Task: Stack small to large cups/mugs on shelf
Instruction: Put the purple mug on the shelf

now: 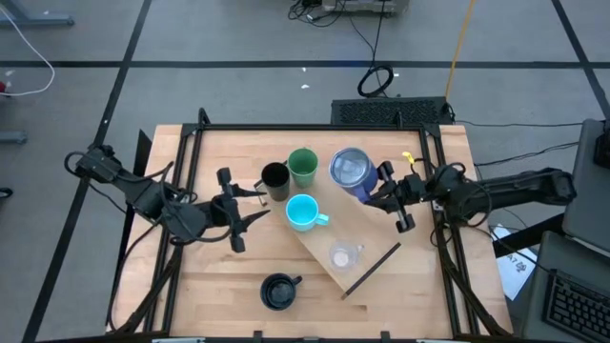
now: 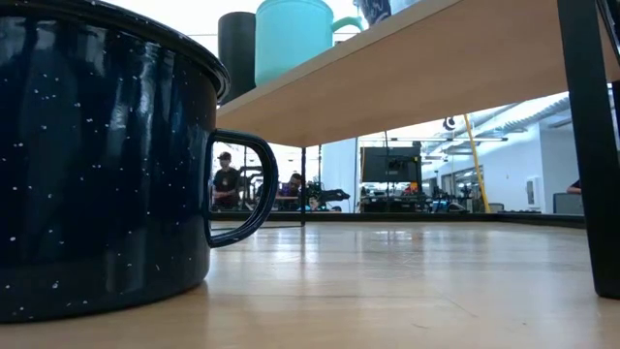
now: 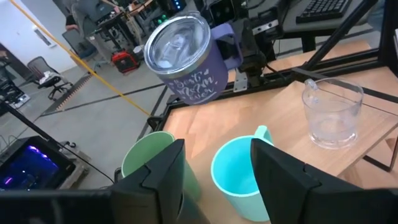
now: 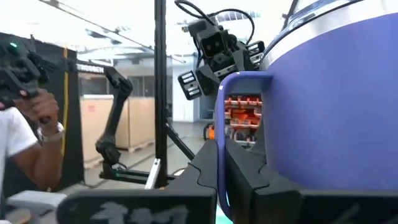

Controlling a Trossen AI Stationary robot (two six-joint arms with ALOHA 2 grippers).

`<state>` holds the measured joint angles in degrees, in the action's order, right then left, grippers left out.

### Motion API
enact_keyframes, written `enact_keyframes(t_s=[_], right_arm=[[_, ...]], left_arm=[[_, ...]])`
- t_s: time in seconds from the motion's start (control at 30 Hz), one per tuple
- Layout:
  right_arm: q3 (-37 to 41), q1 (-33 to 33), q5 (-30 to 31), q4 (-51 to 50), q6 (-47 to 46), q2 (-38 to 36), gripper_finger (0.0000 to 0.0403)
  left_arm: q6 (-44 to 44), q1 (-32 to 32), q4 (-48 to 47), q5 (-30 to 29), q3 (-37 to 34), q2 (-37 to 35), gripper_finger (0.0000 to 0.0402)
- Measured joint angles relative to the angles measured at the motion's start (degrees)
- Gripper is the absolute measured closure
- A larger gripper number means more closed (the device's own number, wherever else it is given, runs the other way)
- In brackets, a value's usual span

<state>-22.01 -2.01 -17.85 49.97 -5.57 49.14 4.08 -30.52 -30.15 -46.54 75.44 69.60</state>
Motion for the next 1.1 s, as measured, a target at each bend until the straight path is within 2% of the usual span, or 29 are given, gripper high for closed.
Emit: enact_keyframes(t_s=[0.37, 0.63, 0.73, 0.83, 0.97, 1.1], right_arm=[[2.1, -2.2, -2.4, 8.2, -2.0, 4.7, 0.04], [2.1, -4.4, -6.5, 13.6, -5.2, 8.5, 0.0399], [2.1, -6.4, -9.6, 17.1, -8.0, 9.7, 0.0399], [1.9, -10.3, -15.7, 20.3, -12.1, 10.2, 0.0399], [0.8, -15.0, -23.2, 20.4, -17.9, 10.2, 0.04], [0.8, -16.8, -28.4, 20.1, -20.2, 11.0, 0.04]], left_arm=[[-1.2, 0.0, -0.4, 0.0, 0.0, 0.0, 0.022], [-1.6, 0.0, -1.3, 0.0, 0.0, 0.0, 0.022], [-1.7, 0.0, -1.3, 0.1, 0.0, 0.0, 0.022], [-1.7, 0.0, -1.3, 0.1, 0.0, 0.0, 0.022], [-2.2, 0.0, -1.3, 0.1, 0.0, 0.0, 0.022], [-2.3, 0.0, -1.4, 0.1, 0.0, 0.0, 0.022]])
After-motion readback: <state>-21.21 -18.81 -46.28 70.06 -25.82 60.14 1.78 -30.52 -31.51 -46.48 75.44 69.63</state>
